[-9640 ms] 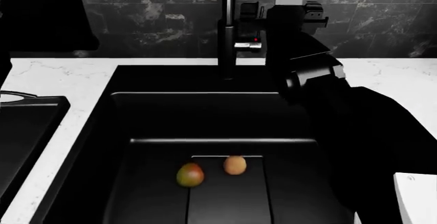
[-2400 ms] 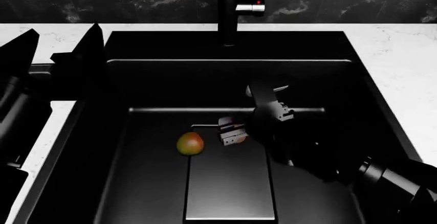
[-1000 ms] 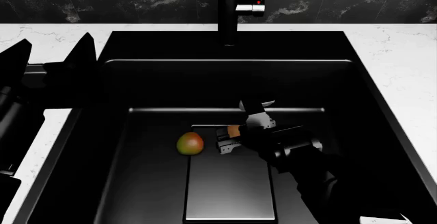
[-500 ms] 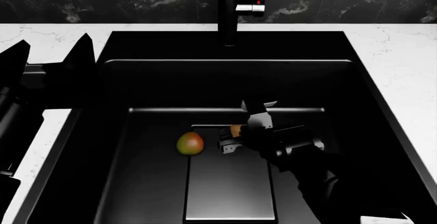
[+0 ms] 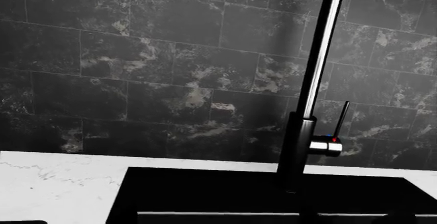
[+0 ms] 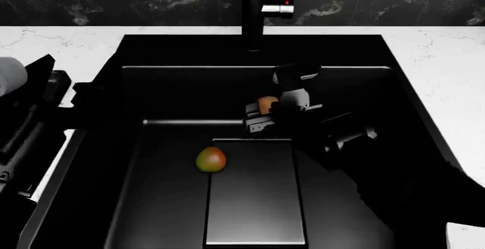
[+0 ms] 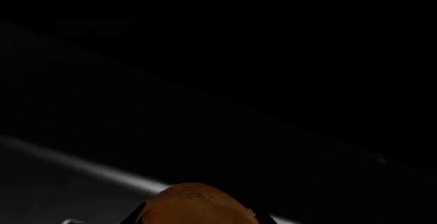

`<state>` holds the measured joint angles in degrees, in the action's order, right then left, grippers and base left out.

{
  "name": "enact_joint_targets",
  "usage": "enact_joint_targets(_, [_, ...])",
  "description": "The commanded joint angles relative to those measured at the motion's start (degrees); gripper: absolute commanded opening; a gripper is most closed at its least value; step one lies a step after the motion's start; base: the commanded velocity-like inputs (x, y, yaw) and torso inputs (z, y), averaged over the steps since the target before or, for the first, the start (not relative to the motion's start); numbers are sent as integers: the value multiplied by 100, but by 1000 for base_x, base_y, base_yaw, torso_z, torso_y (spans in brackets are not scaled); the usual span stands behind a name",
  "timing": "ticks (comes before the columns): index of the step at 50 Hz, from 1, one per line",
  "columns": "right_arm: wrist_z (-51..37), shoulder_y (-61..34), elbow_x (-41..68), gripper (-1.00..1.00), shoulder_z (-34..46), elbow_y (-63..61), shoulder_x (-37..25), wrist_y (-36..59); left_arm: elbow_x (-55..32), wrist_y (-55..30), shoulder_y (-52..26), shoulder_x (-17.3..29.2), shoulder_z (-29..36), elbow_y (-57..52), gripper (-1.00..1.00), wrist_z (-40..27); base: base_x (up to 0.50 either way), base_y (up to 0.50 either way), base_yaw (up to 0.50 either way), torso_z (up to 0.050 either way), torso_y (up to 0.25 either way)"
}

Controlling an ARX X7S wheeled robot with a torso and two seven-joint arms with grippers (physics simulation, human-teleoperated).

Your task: Pick up the fruits and vegetables and place them in the sink. Turn on the sink faucet to wash them. Then turn the sink off and put them in the tray.

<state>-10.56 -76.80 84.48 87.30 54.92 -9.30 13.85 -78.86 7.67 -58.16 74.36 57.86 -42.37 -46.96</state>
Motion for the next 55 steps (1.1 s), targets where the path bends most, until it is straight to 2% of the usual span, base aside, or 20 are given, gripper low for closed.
enact_joint_targets(1, [-1074,-292,-328,-100,91,-1487,-687,-133,-302,-1057,-410,-187,122,326,100,531,0,0,0,0,0])
enact_joint_targets(13, [-1518,-443,-299,-100,-23,-2671,-1281,-172,-736,-2572,-1344,-749,195,715,100,903,0,0,0,0,0])
enact_joint_targets(25, [-2136,-677,-166,-100,-262,-3592,-1848,-182,-927,-4214,-2399,-1938,610,1980,100,1775,0,0,0,0,0])
enact_joint_targets(43, [-2188,-672,-173,-100,-291,-3688,-1928,-165,-198,-4648,-2272,-3442,1364,4122,100,2575,0,0,0,0,0])
enact_joint_targets(55, [-2082,-594,-153,-100,-307,-3452,-1855,-179,88,-4913,-2331,-3922,1772,5291,100,3777,0,0,0,0,0])
